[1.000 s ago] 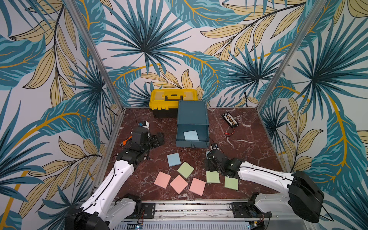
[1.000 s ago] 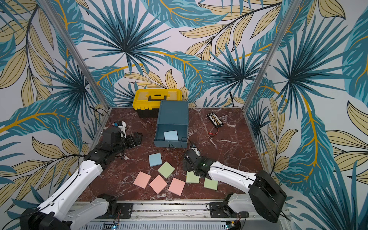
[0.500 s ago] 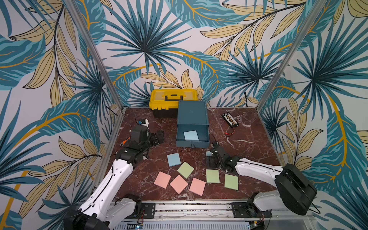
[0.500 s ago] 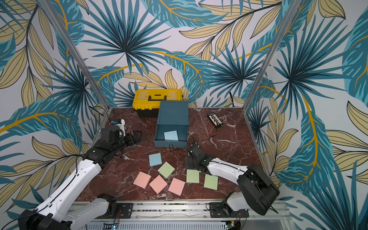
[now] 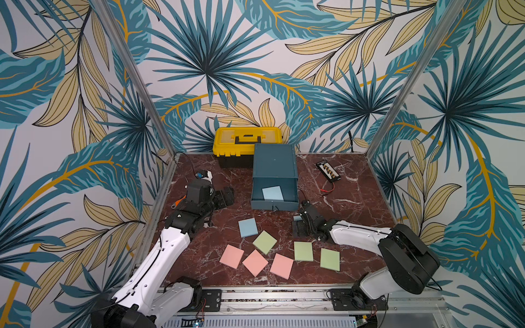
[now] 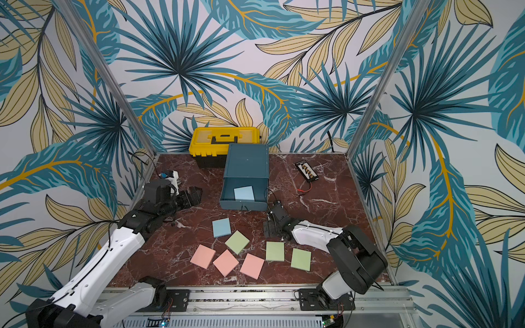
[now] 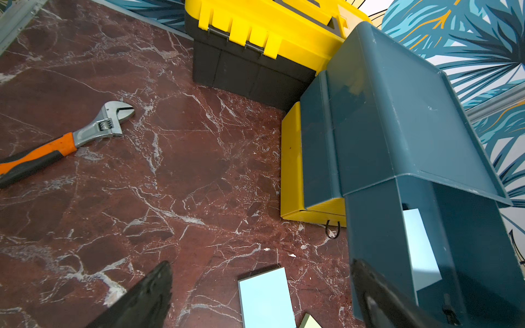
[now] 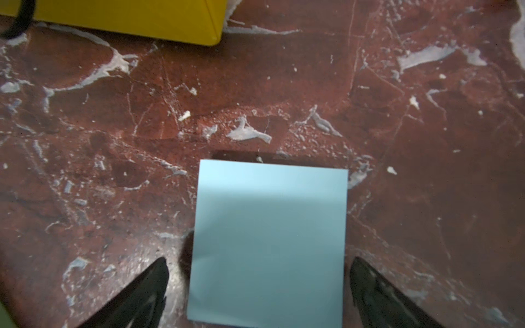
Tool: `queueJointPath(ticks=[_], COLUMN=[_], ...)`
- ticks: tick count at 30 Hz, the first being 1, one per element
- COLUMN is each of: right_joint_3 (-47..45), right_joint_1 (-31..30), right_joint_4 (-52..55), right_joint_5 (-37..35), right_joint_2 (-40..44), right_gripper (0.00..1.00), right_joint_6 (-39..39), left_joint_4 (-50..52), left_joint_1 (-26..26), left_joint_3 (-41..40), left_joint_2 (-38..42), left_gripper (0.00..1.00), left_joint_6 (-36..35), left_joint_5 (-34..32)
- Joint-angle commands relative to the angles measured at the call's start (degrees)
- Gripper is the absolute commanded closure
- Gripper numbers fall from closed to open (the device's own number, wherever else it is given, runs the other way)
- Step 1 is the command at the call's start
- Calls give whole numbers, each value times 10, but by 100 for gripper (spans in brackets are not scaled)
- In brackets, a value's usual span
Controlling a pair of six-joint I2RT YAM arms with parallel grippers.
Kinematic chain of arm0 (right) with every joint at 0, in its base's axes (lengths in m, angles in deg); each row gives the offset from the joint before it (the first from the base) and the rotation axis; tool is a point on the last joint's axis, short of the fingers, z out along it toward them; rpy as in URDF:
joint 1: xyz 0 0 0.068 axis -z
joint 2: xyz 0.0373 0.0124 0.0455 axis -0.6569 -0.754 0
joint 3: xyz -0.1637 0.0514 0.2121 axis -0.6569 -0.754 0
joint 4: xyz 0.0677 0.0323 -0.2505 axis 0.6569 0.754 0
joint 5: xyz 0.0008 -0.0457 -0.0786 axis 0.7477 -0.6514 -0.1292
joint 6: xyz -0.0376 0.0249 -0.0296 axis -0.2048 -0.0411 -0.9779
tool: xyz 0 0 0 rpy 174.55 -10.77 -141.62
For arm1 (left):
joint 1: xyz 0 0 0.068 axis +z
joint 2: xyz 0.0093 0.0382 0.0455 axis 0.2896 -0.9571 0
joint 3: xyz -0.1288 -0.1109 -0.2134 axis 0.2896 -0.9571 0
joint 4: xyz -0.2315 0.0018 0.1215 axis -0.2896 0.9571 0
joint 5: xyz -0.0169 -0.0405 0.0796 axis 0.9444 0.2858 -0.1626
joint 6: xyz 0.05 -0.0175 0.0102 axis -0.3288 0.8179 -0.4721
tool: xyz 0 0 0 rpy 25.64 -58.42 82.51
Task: Please put the sticky notes in the drawer by color
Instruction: Pick up the sticky notes from the center of the board.
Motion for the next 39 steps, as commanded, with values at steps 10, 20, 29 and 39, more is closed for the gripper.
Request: queueJointPath(ticks=[10,20,29,39], right_joint_3=[23,-6,-9,8], right_joint_1=[9,9,8,8], right_joint_4=[-4,3,29,43], right_joint_5=[-6,-2,-9,-6], right_joint_2=[-55,-20,36,28], right_gripper=[1,18,27,11], right_joint_6=[1,40,47,50], left_joint_4=[1,-8,-8,-14], left_joint_1=[-2,-3,-2,-2], left_joint_3=[19,18,19,19], left_joint_2=[6,-1,1,-3], left_gripper=[0,0,0,0], left_joint_6=[-10,-7,-9,-8], left_joint_5=[-9,-7,-8,-5])
